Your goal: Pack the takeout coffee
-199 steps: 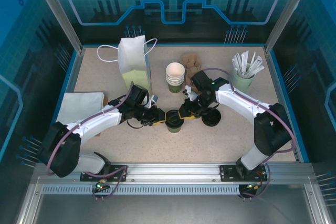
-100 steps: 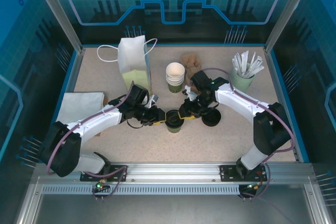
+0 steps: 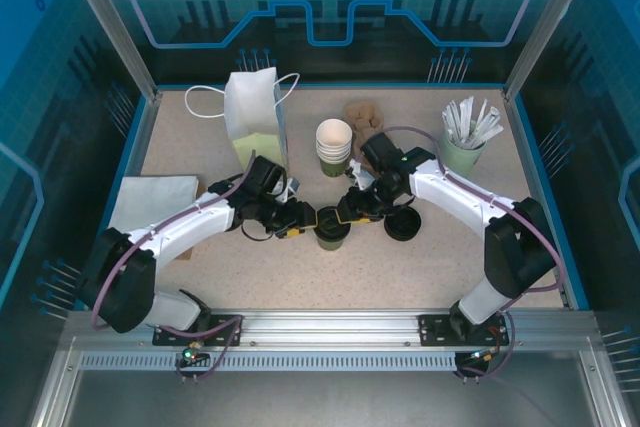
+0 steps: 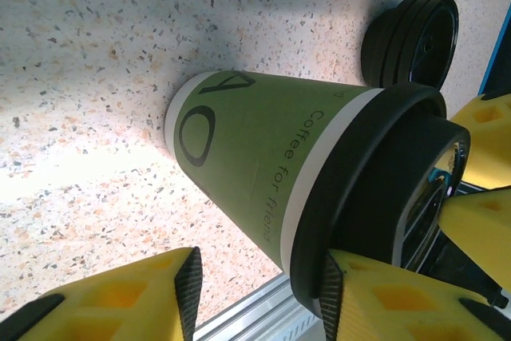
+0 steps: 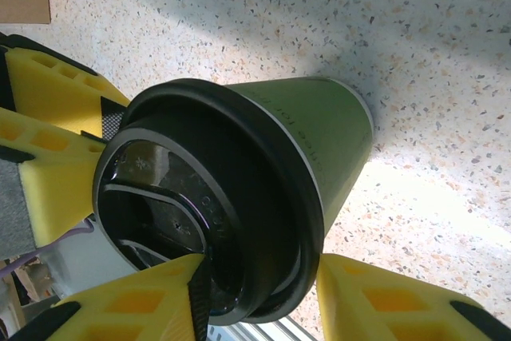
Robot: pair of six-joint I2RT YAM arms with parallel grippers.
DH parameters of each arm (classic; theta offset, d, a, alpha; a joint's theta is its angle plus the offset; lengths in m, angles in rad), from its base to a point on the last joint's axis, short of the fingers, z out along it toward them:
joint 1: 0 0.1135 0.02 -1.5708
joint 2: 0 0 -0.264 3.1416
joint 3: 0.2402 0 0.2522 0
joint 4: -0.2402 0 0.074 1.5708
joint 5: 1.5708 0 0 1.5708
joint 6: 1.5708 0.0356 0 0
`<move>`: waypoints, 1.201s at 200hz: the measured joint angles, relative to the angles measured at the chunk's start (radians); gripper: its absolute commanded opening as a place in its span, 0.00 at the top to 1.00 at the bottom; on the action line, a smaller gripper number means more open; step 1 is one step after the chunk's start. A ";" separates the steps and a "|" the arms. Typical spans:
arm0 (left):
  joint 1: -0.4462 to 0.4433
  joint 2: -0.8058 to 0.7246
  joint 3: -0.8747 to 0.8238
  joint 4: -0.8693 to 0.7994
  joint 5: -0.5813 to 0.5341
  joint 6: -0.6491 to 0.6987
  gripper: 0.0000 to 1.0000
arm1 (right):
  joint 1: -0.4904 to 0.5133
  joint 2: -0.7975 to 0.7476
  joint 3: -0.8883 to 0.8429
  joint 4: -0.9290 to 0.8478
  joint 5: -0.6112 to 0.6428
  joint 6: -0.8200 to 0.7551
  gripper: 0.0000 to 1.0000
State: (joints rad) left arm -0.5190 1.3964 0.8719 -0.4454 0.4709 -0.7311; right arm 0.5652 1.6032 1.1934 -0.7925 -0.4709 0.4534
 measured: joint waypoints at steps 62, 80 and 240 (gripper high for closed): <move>0.000 0.000 0.008 -0.005 -0.007 0.000 0.43 | 0.000 -0.001 0.000 0.001 0.008 0.002 0.51; 0.000 0.000 0.008 0.000 -0.008 -0.001 0.41 | 0.000 -0.001 0.004 0.000 0.014 0.002 0.50; 0.020 -0.033 -0.076 0.082 -0.018 -0.046 0.20 | 0.025 0.027 0.045 -0.038 0.072 0.001 0.51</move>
State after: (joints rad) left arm -0.4988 1.3636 0.7956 -0.3630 0.4534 -0.7769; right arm 0.5903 1.6306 1.2385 -0.8307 -0.3988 0.4545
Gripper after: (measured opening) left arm 0.789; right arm 0.495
